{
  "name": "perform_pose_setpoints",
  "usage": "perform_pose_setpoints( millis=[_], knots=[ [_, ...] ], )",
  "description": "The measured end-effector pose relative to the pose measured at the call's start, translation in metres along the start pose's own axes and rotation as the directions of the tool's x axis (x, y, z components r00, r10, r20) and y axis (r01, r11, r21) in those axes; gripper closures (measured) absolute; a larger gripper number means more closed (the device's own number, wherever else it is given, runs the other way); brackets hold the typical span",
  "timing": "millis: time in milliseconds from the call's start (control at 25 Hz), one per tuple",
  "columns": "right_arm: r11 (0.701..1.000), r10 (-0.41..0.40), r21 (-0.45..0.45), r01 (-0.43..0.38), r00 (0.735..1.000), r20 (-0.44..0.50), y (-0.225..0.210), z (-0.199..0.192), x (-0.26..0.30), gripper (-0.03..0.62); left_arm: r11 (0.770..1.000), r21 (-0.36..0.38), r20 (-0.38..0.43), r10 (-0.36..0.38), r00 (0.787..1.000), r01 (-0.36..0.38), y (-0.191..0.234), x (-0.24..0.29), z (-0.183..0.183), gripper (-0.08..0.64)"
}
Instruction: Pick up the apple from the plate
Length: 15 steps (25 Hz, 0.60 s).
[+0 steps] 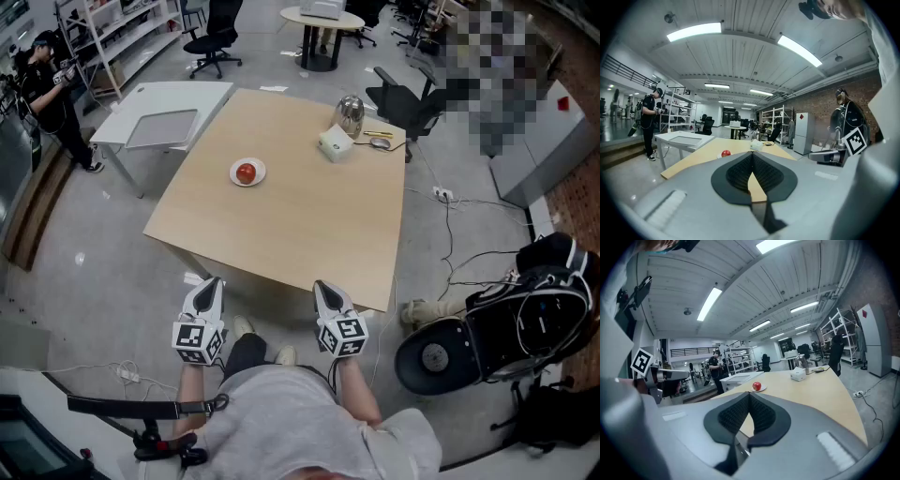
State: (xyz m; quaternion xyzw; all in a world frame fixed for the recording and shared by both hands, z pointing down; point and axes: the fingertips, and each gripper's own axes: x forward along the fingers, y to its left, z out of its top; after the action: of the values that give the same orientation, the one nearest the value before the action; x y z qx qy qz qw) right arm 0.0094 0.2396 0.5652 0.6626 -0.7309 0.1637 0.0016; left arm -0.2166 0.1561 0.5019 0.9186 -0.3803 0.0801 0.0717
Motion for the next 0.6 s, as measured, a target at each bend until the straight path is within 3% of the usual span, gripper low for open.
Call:
perform_pose_setpoints(
  millis=[600],
  knots=[
    [1.0,0.002,0.005,-0.002,1.0,0.027,0.004,0.006,-0.011,0.586,1.0,0.011,0.004,-0.023,1.0,0.023,-0.005,0.0,0.004,0.541]
  ],
)
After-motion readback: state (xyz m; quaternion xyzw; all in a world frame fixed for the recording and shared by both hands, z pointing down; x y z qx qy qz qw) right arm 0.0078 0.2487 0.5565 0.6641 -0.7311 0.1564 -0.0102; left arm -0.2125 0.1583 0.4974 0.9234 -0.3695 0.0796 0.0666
